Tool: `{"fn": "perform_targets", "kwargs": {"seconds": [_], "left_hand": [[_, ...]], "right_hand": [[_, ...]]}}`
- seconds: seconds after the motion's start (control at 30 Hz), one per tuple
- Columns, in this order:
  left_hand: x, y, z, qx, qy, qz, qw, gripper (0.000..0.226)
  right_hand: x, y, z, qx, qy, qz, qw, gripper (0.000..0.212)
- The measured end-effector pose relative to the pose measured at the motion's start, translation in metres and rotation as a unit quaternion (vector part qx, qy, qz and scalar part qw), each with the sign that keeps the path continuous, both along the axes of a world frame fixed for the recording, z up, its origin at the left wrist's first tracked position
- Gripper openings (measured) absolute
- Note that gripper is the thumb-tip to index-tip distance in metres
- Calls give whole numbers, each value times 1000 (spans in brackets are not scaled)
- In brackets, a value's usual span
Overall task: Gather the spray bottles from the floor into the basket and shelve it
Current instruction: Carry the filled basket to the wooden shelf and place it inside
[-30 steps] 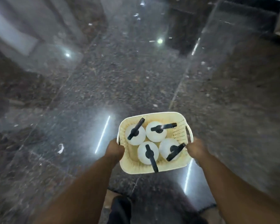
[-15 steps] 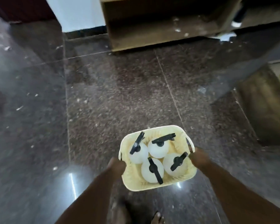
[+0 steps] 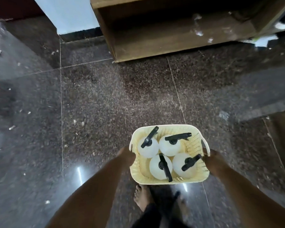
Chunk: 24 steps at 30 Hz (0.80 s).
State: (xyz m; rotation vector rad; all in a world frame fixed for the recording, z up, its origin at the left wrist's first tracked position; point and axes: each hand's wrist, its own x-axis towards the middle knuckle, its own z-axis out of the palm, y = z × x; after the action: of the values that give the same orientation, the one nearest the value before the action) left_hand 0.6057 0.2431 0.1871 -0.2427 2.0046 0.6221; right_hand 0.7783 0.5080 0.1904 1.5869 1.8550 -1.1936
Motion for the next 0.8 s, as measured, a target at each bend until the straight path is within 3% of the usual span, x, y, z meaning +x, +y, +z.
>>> {"fn": "perform_targets", "kwargs": {"seconds": [0.3,0.43,0.5,0.63,0.8], "left_hand": [[-138,80,-8,-9,43,83,996,30],[-206,138,-17,-6,69,147,987,17],[-237,166,-23,-9,82,164,983,21],[-317,216,-44,71,117,127,982,19],[-440,242,-61,132,68,141,979,24]], "right_hand": [[-186,99,-34,15,66,141,988,34],[-278,160,-33,38,81,179,980,27],[-318,187,-31,63,84,180,978,27],[-391,236,-41,171,107,203,958,30],[-503,273,-64,219,205,282,912,19]]}}
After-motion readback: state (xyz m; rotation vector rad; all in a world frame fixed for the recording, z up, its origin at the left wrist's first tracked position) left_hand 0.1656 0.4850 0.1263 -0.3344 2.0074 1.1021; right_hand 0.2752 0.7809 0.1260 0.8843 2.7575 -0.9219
